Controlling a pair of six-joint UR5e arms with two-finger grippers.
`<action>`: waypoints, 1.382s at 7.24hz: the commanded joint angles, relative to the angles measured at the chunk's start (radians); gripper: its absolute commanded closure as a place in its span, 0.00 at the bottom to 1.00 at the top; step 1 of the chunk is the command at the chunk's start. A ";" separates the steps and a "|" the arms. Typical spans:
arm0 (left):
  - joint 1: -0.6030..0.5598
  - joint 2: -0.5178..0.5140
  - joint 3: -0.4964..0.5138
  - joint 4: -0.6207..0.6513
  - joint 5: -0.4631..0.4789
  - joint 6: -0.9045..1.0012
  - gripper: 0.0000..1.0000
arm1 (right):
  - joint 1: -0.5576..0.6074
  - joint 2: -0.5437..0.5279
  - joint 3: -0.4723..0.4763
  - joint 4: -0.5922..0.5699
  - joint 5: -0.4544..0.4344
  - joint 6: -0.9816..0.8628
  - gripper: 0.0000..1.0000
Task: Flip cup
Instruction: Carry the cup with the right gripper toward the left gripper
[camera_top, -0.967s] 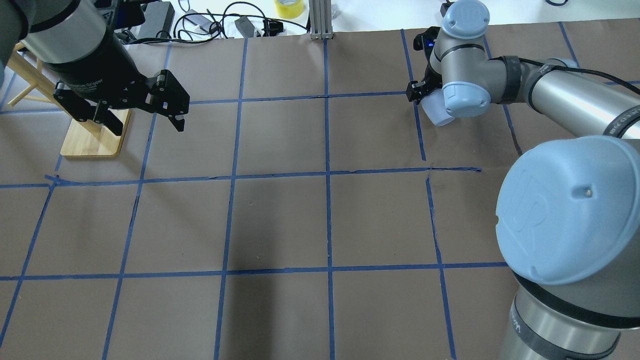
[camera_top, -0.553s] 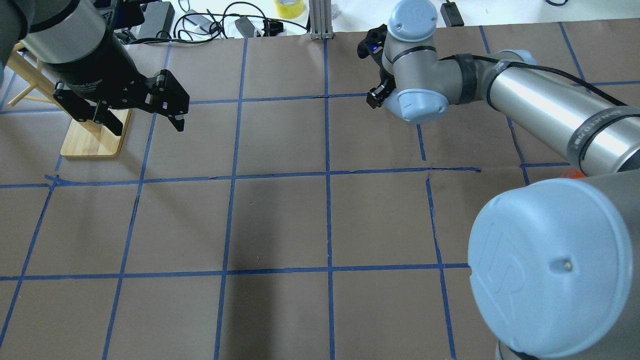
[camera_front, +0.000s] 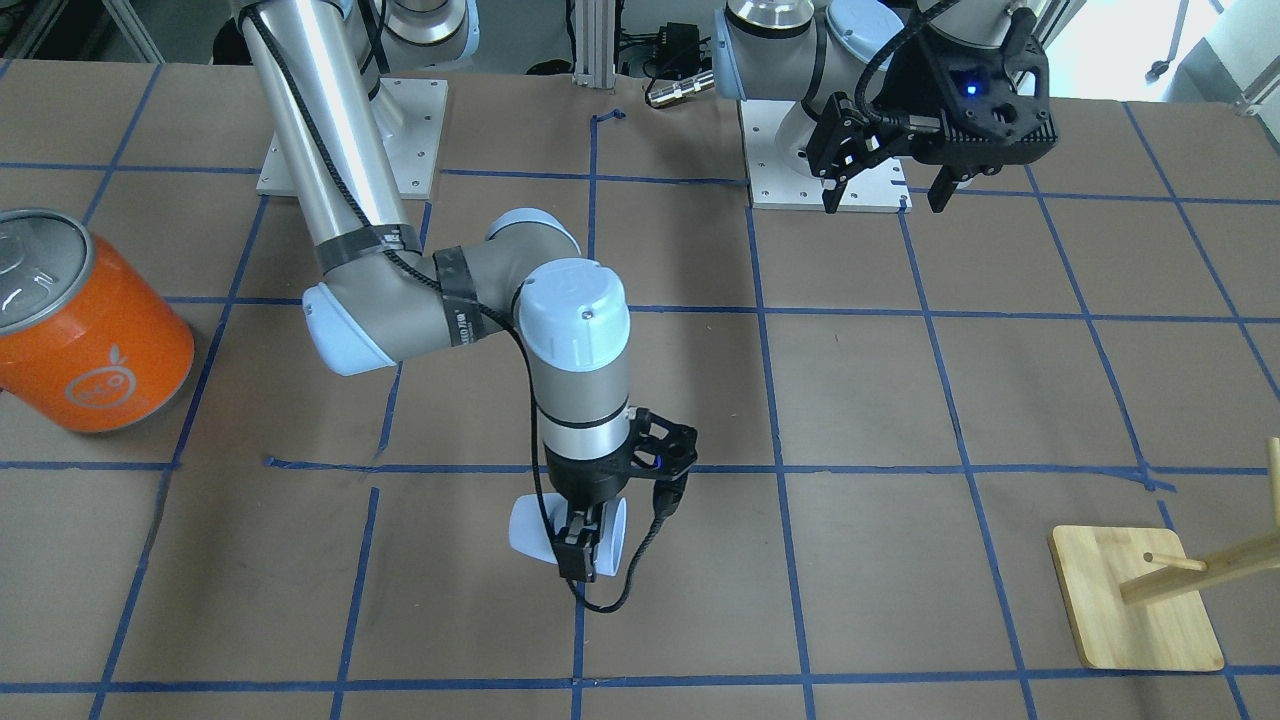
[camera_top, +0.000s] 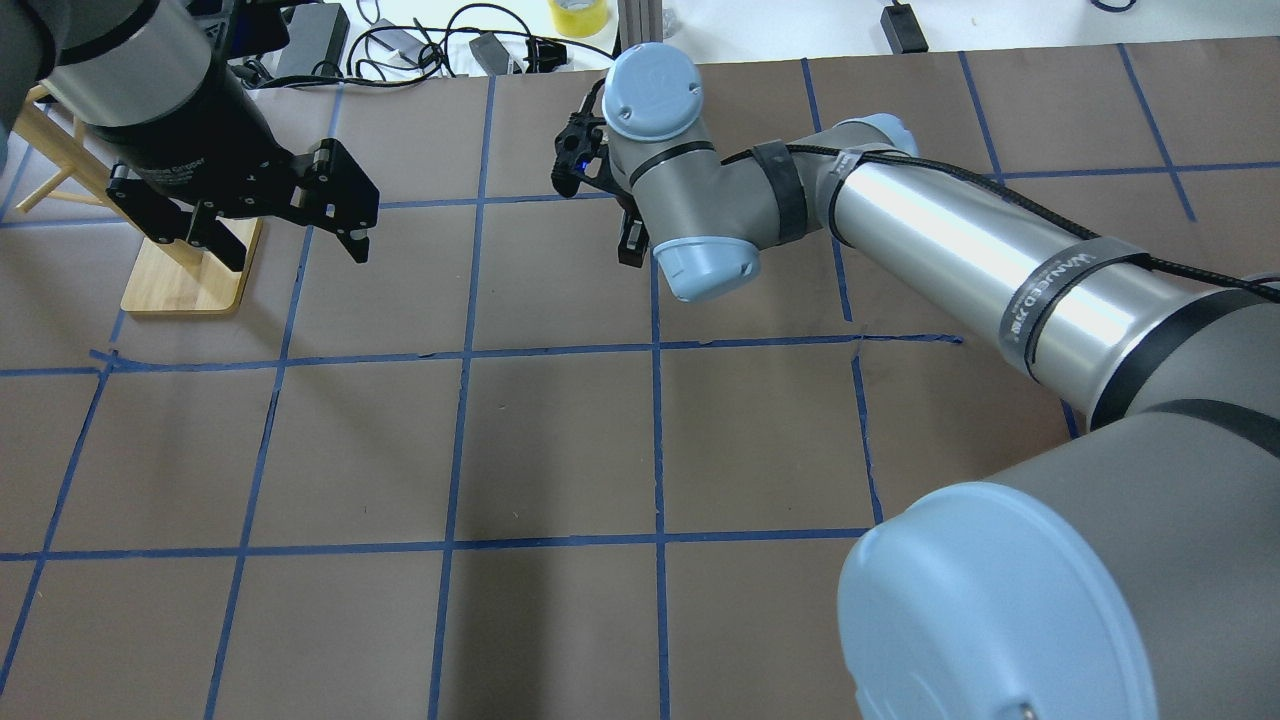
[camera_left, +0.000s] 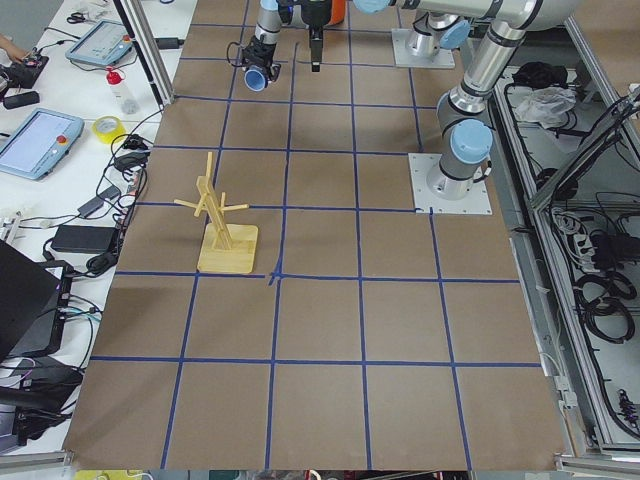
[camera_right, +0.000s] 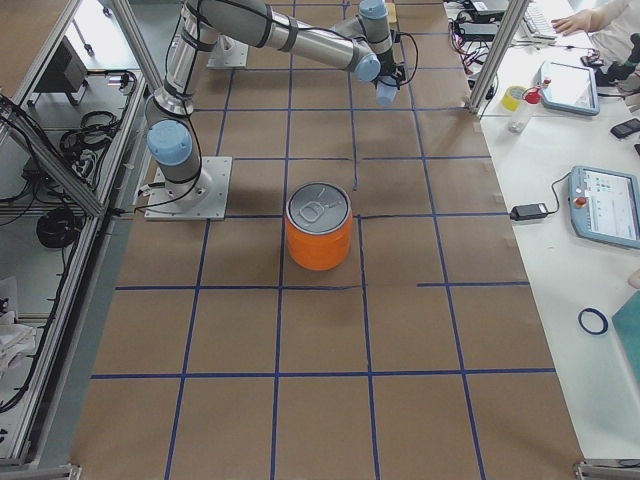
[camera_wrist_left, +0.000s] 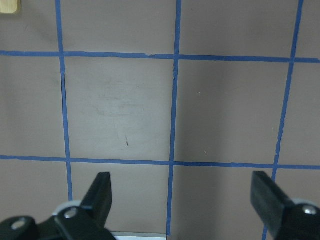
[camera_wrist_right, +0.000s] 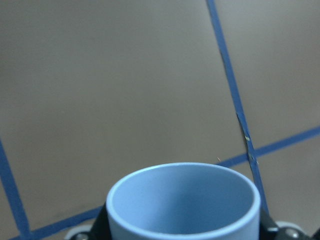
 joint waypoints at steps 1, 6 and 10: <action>0.000 0.000 0.000 0.000 0.002 0.001 0.00 | 0.081 0.013 -0.002 -0.020 0.003 -0.174 0.60; 0.000 0.000 0.000 0.000 0.002 0.001 0.00 | 0.138 0.085 0.017 -0.086 0.008 -0.233 0.57; 0.000 0.000 0.000 0.001 0.002 0.001 0.00 | 0.147 0.097 0.018 -0.079 0.061 -0.219 0.08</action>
